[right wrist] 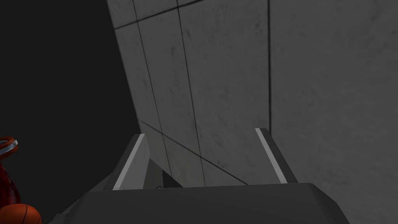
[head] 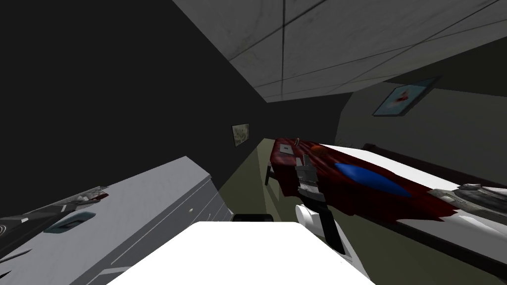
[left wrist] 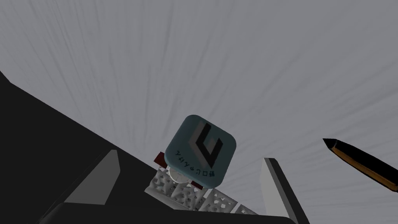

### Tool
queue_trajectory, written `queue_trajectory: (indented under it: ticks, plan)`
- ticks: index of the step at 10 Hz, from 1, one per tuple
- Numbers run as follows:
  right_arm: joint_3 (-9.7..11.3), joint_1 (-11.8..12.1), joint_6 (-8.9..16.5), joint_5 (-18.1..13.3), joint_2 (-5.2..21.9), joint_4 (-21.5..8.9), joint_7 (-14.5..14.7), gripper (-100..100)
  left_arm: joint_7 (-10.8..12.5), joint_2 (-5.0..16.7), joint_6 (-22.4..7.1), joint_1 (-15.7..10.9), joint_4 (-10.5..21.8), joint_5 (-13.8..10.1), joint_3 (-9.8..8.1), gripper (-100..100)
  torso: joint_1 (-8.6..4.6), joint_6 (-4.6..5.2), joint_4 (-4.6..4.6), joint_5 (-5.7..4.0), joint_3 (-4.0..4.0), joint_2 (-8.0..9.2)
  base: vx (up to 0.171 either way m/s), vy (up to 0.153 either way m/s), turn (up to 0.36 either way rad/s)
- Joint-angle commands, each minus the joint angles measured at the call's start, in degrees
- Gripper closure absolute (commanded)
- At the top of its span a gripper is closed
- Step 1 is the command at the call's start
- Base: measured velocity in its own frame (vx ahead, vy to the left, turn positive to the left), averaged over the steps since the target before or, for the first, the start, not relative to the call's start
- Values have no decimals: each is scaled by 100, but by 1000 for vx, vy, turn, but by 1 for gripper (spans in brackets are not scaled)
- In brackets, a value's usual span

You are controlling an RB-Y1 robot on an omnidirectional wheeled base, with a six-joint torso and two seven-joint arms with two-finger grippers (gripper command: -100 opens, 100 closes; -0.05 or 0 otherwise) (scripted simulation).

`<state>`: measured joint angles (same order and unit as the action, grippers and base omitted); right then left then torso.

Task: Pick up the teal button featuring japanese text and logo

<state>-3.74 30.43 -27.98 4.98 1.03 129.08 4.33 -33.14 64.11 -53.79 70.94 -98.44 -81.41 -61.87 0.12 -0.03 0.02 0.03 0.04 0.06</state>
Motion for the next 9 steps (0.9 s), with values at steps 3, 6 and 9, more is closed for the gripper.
queue_trajectory:
  ticks: [3, 6, 9]
  plan:
    - [0, 0, 0, 0, 0, 0, 0, 0, -145, 342, -619, 104, 303, -380, -85, -100, 7, -1, 1, 2, 1, 2, -16, 42, -109]
    - [0, 0, 0, 0, 0, 0, 0, 0, -232, 552, -1035, 166, 504, -615, -121, -100, 5, -1, 1, 2, 1, 2, -11, 37, -59]
    - [-1, 1, 0, 0, 0, 0, 0, 0, -381, 930, -1522, 266, 882, -1023, -150, -100, 8, -5, 2, 4, 3, 5, -25, 53, -86]
